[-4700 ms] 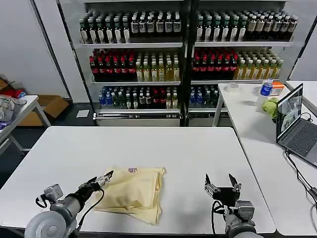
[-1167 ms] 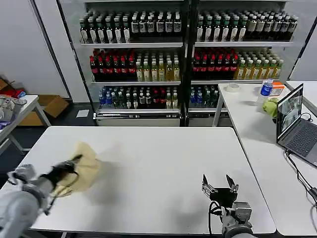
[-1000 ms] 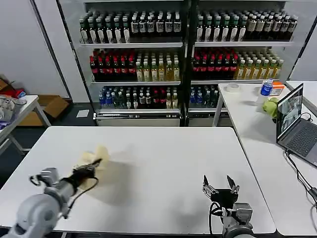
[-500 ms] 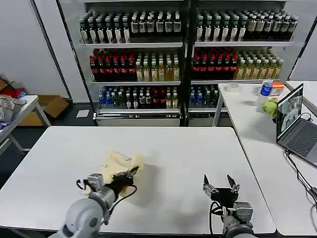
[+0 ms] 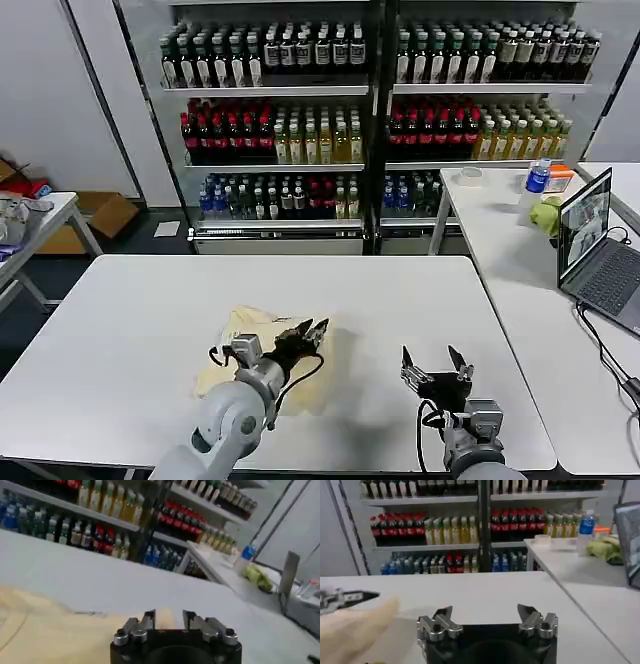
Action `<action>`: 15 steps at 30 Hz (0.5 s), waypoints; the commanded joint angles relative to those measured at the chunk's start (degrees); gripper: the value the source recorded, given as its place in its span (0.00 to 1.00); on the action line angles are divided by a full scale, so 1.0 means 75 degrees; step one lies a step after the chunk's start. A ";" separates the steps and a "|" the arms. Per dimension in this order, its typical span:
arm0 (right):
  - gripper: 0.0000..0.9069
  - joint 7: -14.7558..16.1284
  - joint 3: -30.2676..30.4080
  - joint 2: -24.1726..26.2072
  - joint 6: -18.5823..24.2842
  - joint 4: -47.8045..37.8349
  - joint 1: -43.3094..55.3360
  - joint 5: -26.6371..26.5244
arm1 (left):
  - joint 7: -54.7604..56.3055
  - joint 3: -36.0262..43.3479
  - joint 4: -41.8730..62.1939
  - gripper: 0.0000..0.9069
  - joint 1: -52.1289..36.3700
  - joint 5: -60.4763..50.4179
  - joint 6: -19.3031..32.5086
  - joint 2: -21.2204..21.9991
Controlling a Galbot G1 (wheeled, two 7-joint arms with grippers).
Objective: Fold and organize the clothes.
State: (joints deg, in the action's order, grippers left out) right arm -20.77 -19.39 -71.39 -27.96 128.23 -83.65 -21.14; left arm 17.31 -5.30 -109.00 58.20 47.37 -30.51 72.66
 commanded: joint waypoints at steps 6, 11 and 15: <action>1.00 -0.0215 0.0789 -0.0564 -0.0045 -0.1000 0.1484 -0.1970 | -0.0158 -0.1414 -0.0750 1.00 0.0489 0.1046 0.0240 -0.0132; 1.00 -0.0617 0.0933 -0.1062 -0.0072 -0.1650 0.2106 -0.3378 | -0.0216 -0.2485 -0.1454 1.00 0.1433 0.1063 0.0496 -0.1093; 1.00 -0.0854 0.1006 -0.1527 -0.0096 -0.2307 0.2477 -0.4255 | -0.0227 -0.3417 -0.1901 1.00 0.2280 0.0996 0.0582 -0.1314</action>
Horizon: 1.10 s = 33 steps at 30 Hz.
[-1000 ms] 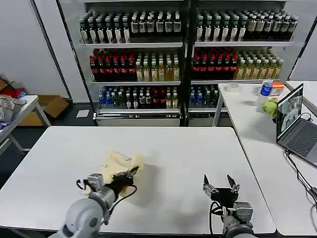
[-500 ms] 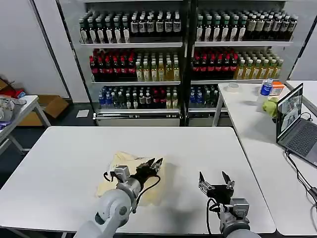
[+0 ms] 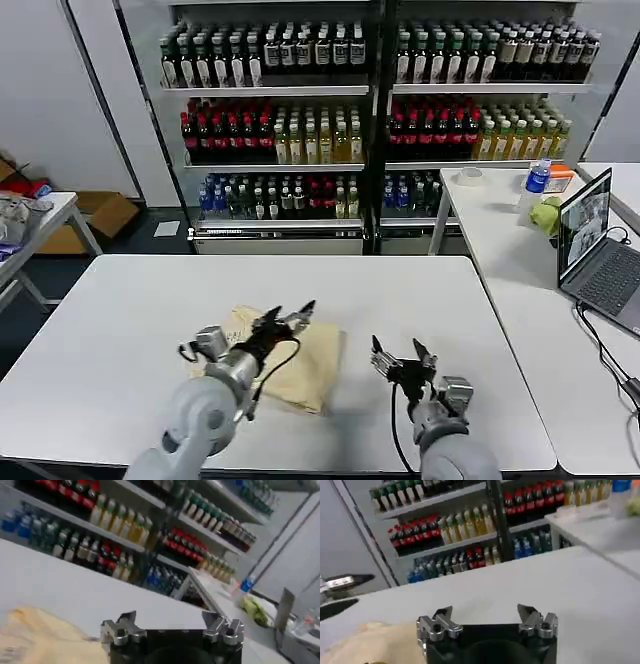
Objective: Fold and organize the clothes.
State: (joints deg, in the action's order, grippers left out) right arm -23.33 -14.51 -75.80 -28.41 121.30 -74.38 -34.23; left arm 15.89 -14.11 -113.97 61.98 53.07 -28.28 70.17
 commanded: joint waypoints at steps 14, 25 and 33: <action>1.00 -0.1039 0.0606 -0.1696 -0.0142 -0.2462 0.1983 -0.3203 | 0.0006 -0.2958 -0.1668 1.00 0.2642 0.0249 0.0317 -0.0672; 0.08 -0.1348 0.0615 -0.1828 -0.0105 -0.2910 0.2299 -0.3453 | 0.0044 -0.2939 -0.1754 1.00 0.2725 0.0211 0.0316 -0.0584; 0.00 -0.1429 0.0642 -0.1844 -0.0052 -0.3088 0.2538 -0.3502 | 0.0050 -0.3008 -0.1825 1.00 0.2845 0.0215 0.0339 -0.0453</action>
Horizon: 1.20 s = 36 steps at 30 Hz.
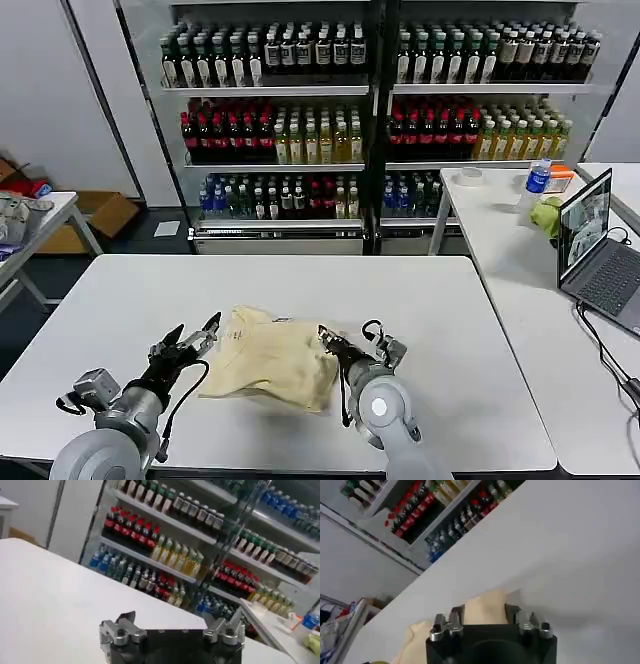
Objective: Fold and organize the clothes.
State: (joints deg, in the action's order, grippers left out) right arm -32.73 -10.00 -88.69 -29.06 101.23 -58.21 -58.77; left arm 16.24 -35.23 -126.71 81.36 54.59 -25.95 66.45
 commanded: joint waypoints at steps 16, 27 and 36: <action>0.00 -0.0143 -0.0185 0.0183 -0.0032 -0.1028 0.1088 -0.0056 | -0.0030 -0.0287 -0.0127 1.00 0.0319 0.0055 0.0094 0.0293; 0.00 -0.0028 -0.0390 0.0244 -0.0073 -0.1462 0.1383 0.0244 | -0.0042 -0.0110 -0.0168 1.00 0.0233 0.0057 0.0121 0.0395; 1.00 0.0991 -0.0234 0.0545 -0.0155 -0.1076 0.1147 0.2542 | -0.0191 -0.0008 -0.0037 1.00 0.0157 -0.0356 0.0237 0.0252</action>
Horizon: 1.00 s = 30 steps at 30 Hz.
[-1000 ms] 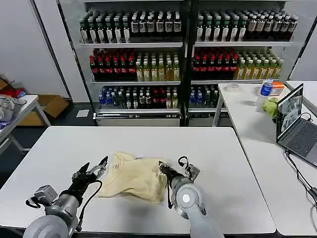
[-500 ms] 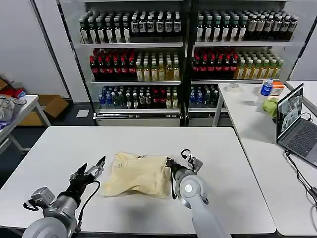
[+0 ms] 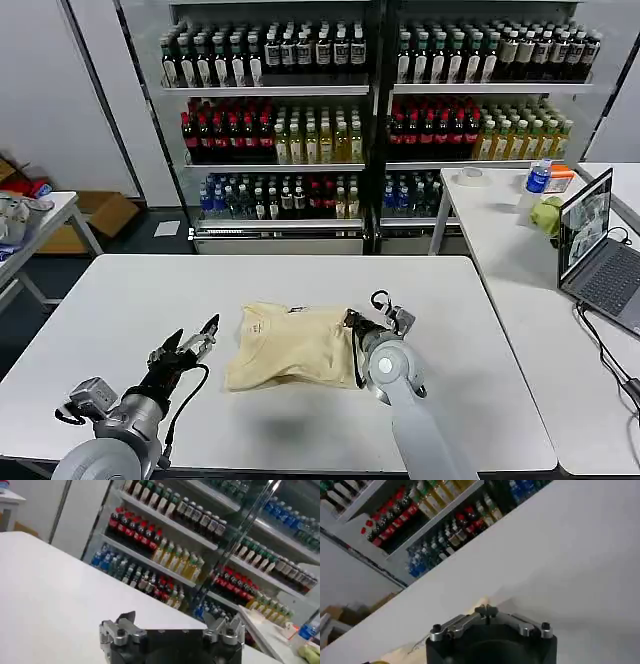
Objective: Fold and organize the clothes.
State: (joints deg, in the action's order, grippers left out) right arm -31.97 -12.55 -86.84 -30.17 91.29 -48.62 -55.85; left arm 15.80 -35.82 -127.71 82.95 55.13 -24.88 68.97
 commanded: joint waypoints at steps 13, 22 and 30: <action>1.00 0.2994 -0.0633 0.1774 0.2332 0.3059 -0.3588 0.6581 | -0.0494 0.0828 0.0521 1.00 0.0026 -0.3125 0.1084 -0.0741; 1.00 0.3717 -0.2248 0.1659 0.3008 0.4690 -0.6151 0.7469 | -0.0574 0.0893 0.0341 1.00 0.0146 -0.3532 0.1366 -0.1093; 1.00 0.3905 -0.2868 0.1533 0.3175 0.5143 -0.7022 0.7536 | -0.0600 0.0770 0.0535 1.00 0.0091 -0.3550 0.1302 -0.1079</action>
State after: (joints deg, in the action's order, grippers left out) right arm -7.24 -25.84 -76.22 -10.63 120.66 -85.91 -6.80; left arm 11.72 -30.47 -124.82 83.73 32.36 -16.60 62.02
